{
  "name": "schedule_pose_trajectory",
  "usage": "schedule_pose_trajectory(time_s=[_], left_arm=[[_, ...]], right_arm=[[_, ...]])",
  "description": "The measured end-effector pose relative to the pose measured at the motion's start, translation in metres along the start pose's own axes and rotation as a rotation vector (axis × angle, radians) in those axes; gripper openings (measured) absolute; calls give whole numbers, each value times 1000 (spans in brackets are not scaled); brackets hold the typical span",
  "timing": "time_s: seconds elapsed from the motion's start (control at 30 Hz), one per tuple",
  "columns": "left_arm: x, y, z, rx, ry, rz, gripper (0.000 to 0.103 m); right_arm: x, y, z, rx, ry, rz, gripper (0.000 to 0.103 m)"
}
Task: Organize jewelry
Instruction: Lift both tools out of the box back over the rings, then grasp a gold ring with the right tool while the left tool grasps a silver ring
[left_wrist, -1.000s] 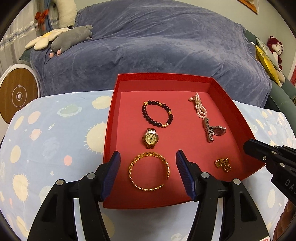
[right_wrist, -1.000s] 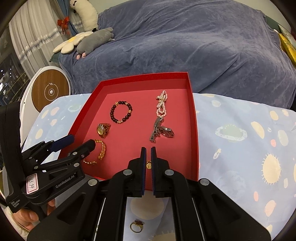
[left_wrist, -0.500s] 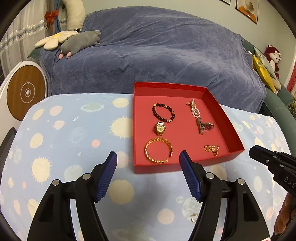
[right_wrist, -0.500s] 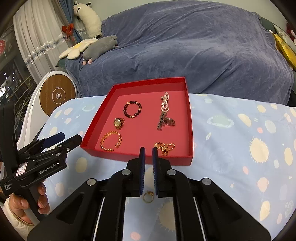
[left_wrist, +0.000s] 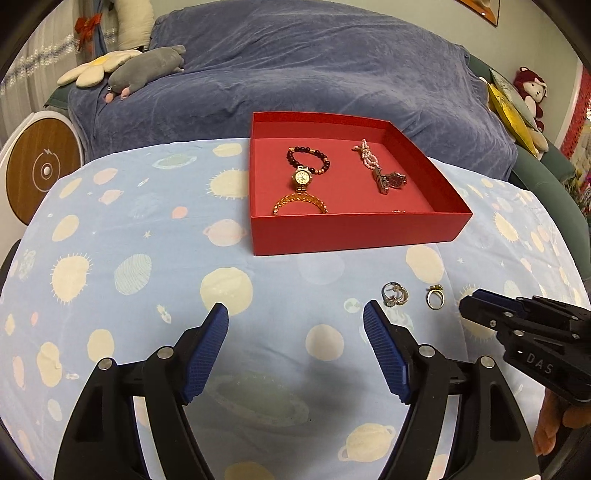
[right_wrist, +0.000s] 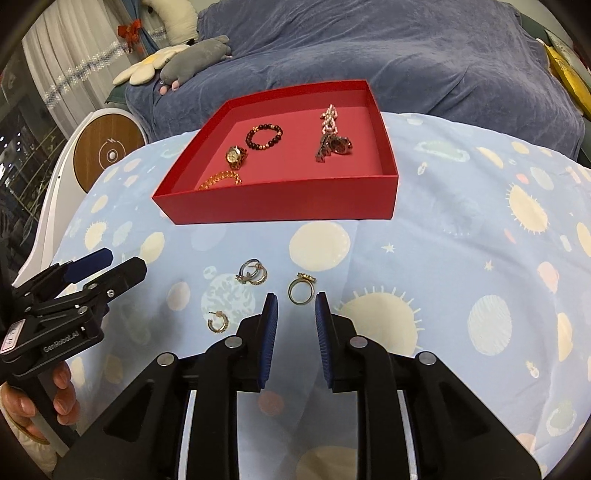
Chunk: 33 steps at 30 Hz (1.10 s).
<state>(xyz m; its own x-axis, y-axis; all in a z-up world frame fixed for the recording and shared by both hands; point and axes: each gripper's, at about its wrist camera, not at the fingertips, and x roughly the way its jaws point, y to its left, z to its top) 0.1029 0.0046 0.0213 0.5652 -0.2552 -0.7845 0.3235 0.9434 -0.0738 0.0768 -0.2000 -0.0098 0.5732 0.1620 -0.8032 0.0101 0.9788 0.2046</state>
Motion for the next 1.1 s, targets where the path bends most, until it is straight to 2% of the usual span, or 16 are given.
schedule_pose_trajectory(time_s=[0.07, 0.17, 0.8, 0.87, 1.0, 1.1], left_arm=[[1, -1, 0, 4, -1, 1, 77], [2, 0, 0, 0, 2, -5, 77], [11, 0, -3, -6, 33, -29, 77], [12, -2, -3, 1, 34, -32, 77], [17, -9, -5, 22, 40, -36, 77], [21, -15, -7, 35, 47, -36, 77]], right_arm=[[6, 1, 1, -5, 1, -11, 21], [14, 4, 2, -15, 9, -24, 27], [39, 9, 8, -47, 15, -56, 26], [40, 9, 8, -52, 12, -65, 24], [40, 6, 10, -44, 21, -55, 3], [40, 2, 10, -34, 24, -54, 1]])
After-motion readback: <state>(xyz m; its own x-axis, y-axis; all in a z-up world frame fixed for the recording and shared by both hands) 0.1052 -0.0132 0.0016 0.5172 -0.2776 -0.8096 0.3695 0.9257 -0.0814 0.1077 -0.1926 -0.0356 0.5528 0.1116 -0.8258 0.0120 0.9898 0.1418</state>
